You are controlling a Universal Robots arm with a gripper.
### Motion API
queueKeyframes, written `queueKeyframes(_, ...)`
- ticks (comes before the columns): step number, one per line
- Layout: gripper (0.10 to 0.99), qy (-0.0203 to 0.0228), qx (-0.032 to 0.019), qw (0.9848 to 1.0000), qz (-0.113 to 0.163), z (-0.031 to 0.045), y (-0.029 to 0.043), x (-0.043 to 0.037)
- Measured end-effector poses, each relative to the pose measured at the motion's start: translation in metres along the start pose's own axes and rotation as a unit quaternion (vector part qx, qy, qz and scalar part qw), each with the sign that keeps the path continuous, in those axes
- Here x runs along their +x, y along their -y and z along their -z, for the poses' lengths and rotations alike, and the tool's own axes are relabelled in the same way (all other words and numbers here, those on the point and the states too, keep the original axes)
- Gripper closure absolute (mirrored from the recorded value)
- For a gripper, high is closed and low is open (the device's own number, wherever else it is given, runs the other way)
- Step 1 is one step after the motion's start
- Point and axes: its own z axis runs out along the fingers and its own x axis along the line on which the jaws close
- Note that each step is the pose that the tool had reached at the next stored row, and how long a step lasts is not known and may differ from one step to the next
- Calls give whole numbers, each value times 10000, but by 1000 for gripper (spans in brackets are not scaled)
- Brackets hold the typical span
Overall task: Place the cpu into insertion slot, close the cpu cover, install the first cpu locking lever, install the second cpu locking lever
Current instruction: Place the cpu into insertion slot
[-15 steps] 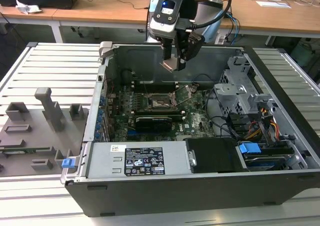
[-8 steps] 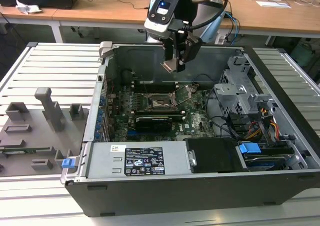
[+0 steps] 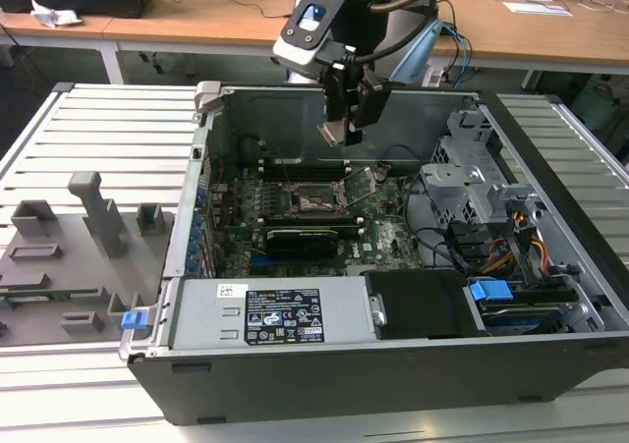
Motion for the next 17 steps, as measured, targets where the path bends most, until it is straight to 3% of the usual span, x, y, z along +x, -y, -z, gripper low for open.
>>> queueKeyframes(6, 561, 51, -11, 9983, -588, -26, 2, -1)
queueKeyframes(9, 561, 73, -15, 9964, -839, -42, 4, -1)
queueKeyframes(13, 561, 85, -17, 9953, -963, -61, 4, 3)
queueKeyframes(17, 561, 113, -23, 9914, -1300, -99, 9, 3)
